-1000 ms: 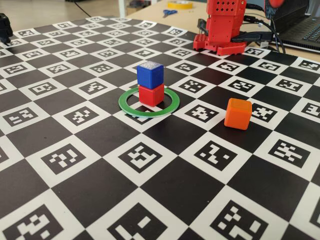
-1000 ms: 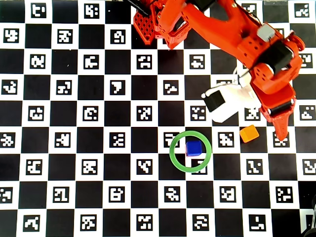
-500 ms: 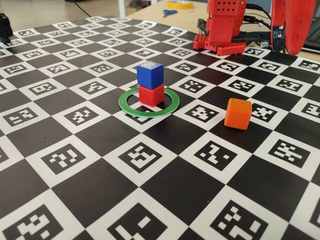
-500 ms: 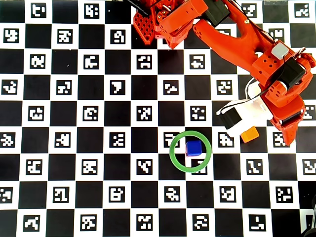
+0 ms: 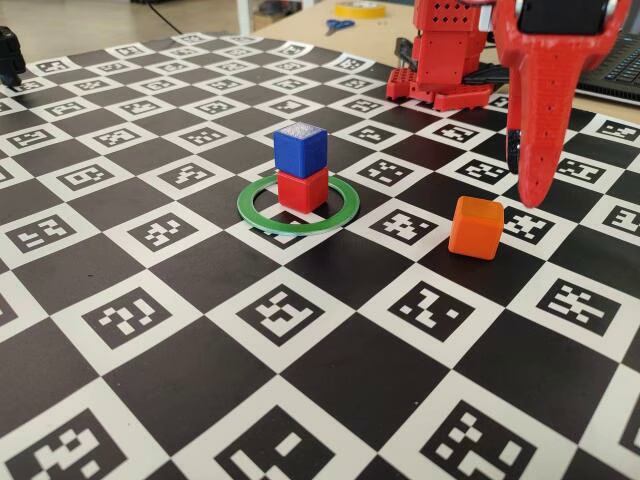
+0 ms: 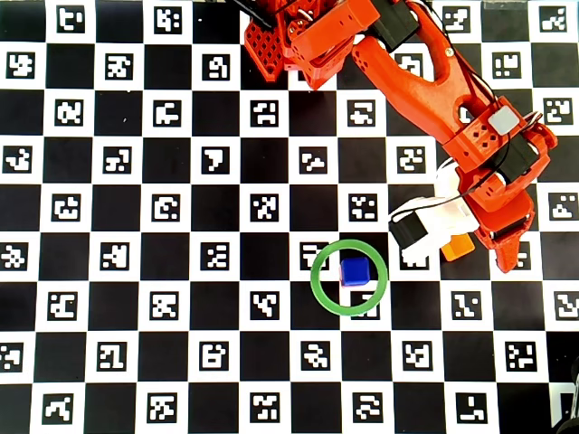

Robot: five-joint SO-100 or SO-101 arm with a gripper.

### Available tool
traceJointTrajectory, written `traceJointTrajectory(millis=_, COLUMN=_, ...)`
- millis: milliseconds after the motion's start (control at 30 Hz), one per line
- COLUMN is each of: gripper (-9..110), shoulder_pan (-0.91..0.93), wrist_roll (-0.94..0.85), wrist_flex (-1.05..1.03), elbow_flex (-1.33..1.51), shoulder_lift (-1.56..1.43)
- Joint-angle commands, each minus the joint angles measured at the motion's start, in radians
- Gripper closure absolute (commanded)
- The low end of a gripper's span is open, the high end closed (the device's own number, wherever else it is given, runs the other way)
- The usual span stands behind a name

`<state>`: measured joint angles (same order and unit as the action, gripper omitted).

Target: Grab the red cube then put it in the green circle then put the blue cube on top and finally the orange cube on top

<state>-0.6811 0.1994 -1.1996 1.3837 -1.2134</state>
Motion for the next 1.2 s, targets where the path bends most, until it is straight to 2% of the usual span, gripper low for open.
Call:
traceJointTrajectory(millis=0, gripper=59, shoulder_pan=0.012, wrist_roll=-0.009, wrist_flex=0.046, elbow_flex=0.009, shoulder_lift=-0.023)
traceJointTrajectory(millis=1167, gripper=60, shoulder_pan=0.025, wrist_roll=-0.012, wrist_flex=0.101, elbow_flex=0.008, shoulder_lift=0.067)
